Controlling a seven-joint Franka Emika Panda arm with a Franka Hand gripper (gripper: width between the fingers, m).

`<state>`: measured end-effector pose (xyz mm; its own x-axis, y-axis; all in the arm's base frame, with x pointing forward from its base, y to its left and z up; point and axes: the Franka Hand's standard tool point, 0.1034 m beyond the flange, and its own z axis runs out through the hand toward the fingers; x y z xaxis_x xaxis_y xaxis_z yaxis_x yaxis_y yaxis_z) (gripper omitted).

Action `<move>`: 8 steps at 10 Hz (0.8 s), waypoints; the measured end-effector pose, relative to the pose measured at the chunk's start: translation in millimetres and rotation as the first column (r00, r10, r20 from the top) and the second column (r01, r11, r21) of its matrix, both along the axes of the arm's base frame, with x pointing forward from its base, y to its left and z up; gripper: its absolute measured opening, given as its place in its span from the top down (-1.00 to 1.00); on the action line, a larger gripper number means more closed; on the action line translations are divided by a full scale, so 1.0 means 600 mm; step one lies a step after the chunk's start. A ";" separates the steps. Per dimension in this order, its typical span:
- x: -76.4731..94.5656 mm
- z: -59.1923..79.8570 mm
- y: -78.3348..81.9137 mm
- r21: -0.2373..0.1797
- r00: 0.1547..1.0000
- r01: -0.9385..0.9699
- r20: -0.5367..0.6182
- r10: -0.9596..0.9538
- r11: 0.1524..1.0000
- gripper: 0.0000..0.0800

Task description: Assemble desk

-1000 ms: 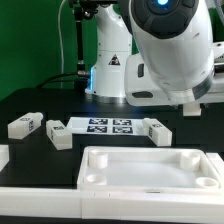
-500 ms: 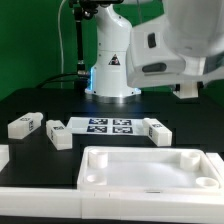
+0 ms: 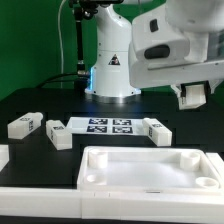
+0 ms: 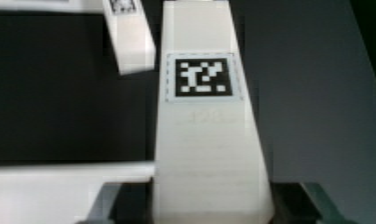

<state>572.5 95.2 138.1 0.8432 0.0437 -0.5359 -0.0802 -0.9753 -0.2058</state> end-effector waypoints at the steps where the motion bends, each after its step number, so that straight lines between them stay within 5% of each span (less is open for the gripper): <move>1: 0.027 0.014 -0.001 0.007 0.995 -0.006 0.095 0.005 1.000 0.28; 3: 0.068 0.038 -0.005 0.016 0.974 -0.025 0.226 0.021 1.000 0.28; 5: 0.079 0.037 -0.008 -0.002 0.936 0.005 0.353 -0.004 1.000 0.28; 8: 0.126 0.058 -0.020 -0.023 0.811 -0.016 0.585 0.026 1.000 0.28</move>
Offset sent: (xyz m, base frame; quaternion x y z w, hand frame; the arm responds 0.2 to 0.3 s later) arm 0.0000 0.0000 0.0000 0.0000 0.1938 0.0000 0.9810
